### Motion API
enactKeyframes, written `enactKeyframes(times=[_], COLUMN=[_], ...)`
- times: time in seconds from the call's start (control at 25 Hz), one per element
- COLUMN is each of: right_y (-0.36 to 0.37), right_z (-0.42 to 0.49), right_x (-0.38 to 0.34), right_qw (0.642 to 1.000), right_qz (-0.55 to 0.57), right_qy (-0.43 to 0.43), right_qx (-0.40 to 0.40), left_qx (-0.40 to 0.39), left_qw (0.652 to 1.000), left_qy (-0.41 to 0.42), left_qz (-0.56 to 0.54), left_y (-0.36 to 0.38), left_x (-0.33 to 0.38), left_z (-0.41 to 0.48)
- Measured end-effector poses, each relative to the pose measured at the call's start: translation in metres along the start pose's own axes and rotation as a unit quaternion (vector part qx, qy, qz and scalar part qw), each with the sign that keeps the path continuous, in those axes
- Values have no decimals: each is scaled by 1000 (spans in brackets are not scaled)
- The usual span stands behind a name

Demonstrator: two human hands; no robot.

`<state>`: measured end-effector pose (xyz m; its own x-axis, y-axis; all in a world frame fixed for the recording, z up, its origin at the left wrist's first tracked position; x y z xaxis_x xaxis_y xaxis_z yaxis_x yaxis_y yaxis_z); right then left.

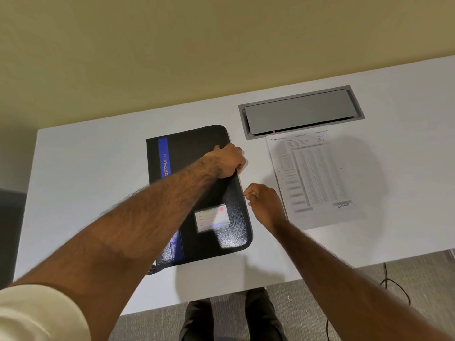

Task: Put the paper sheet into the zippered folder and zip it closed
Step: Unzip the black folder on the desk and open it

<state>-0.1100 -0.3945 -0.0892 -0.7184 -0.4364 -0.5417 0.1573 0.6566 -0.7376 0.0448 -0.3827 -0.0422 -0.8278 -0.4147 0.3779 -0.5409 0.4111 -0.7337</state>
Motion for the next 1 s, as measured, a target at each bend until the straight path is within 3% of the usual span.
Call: enactKeyframes(times=[0.36,0.52,0.64,0.8,1.0], right_y=[14,20,17,10,7], right_z=[-50,-51,-32,-11,-4], right_x=[19,20,13,7,2], right_qw=[996,997,998,999,995], right_qz=[-58,-64,-56,27,36], right_qy=[-57,-49,-32,12,35], right_qx=[23,-2,-28,-46,-84], left_qx=[12,39,125,289,407], left_qw=[999,998,990,912,816], left_qy=[9,22,-2,-79,-174], left_qz=[29,43,-69,-280,-372], left_y=[0,5,12,57,137], left_x=[1,-1,-7,-8,18], left_z=[1,0,-6,-60,-147])
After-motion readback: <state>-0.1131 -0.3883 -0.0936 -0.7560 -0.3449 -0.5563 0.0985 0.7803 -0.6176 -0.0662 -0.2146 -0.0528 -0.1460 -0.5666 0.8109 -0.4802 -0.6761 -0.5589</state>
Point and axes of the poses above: each hand's wrist, its own z-axis towards the middle knuckle, its own y-axis out of the palm, x = y × z, the point moved 6 cm from there along z, towards the middle knuckle, and after that the axes turned 12 degrees about -z, right-handed, at the moved point
